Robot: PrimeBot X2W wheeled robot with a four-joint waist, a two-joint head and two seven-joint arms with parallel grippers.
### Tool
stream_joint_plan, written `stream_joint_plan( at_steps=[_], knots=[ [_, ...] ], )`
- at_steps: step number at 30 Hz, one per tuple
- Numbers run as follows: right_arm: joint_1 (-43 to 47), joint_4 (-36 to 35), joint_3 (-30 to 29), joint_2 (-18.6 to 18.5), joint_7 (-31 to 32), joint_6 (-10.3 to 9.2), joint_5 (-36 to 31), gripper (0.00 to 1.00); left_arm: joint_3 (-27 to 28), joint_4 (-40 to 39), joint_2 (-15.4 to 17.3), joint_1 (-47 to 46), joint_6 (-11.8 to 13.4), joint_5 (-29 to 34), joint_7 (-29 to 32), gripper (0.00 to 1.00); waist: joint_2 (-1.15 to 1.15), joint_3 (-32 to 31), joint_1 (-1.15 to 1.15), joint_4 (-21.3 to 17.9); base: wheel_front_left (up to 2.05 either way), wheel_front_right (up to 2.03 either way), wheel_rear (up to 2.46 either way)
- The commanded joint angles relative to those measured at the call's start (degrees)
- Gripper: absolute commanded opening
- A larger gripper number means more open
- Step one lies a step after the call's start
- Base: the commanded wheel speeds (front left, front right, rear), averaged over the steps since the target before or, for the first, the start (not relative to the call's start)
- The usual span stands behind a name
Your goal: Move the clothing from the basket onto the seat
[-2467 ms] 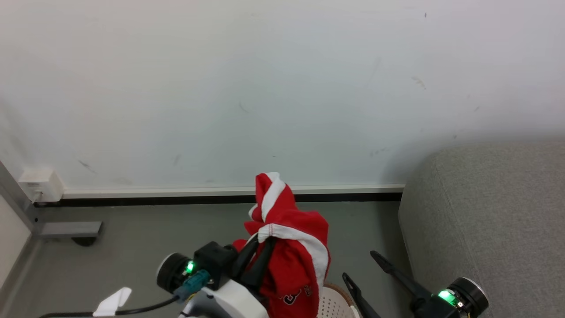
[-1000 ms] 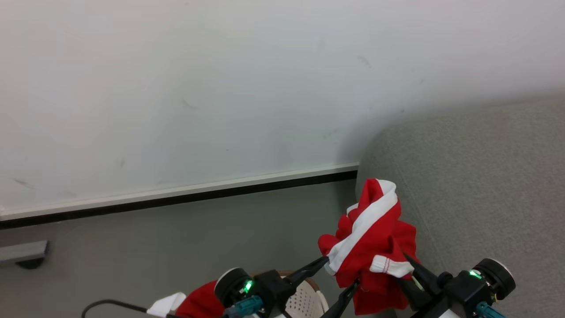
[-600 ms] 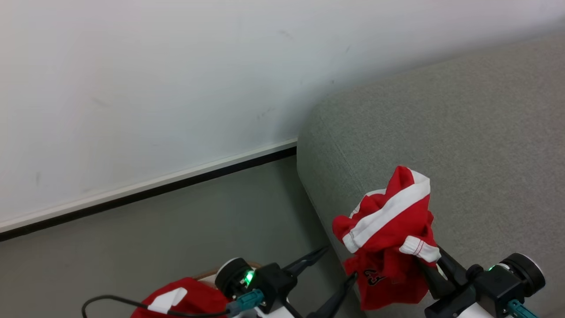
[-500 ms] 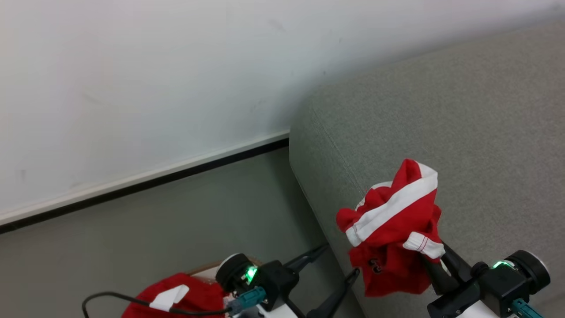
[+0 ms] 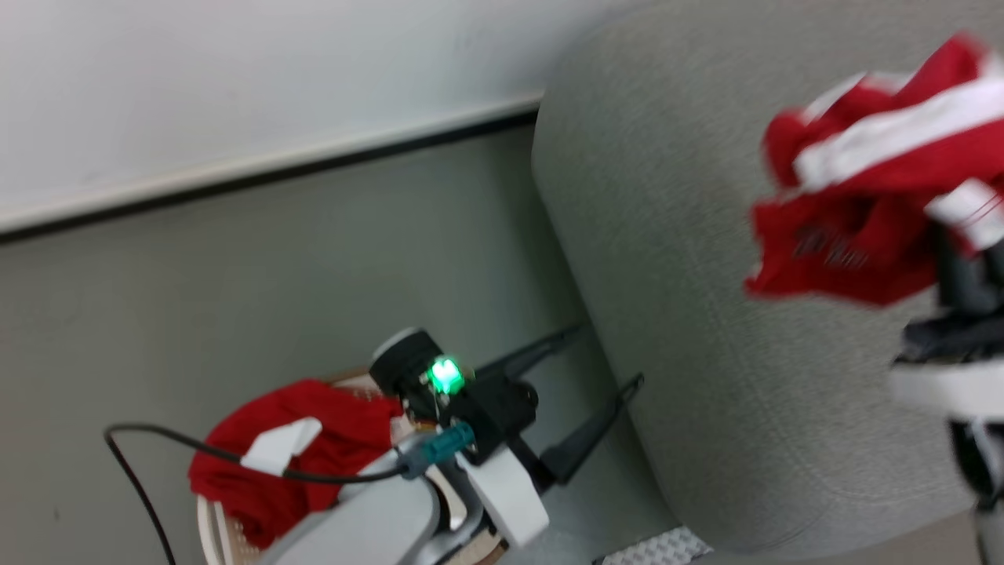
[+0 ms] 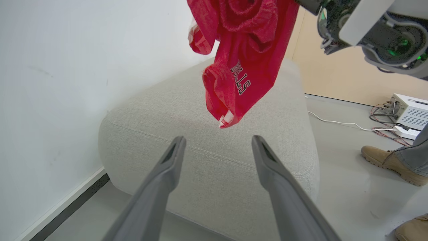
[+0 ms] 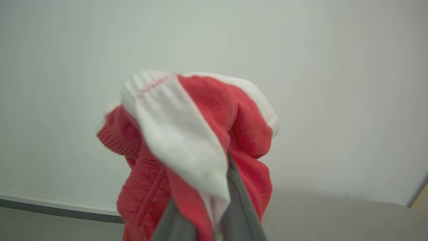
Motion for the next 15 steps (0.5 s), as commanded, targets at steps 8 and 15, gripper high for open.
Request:
stream_joint_plan(
  at_steps=[8, 15],
  knots=[
    [-22.7, 9.3, -13.3, -4.0, 0.7, -0.18, -1.3, 0.0, 1.9, -1.1, 1.3, -10.4, -0.8, 2.9, -1.2, 1.0, 0.0, 19.8, -0.01, 10.7, 0.0, 0.0, 0.0],
    [-34.5, 19.4, -19.5, -11.9, 3.2, -0.18, -4.1, 0.0, 2.2, -0.5, 0.5, -14.0, -1.0, 3.3, -3.1, 1.0, 0.0, 25.1, -0.01, 14.9, 0.0, 0.0, 0.0]
  ],
)
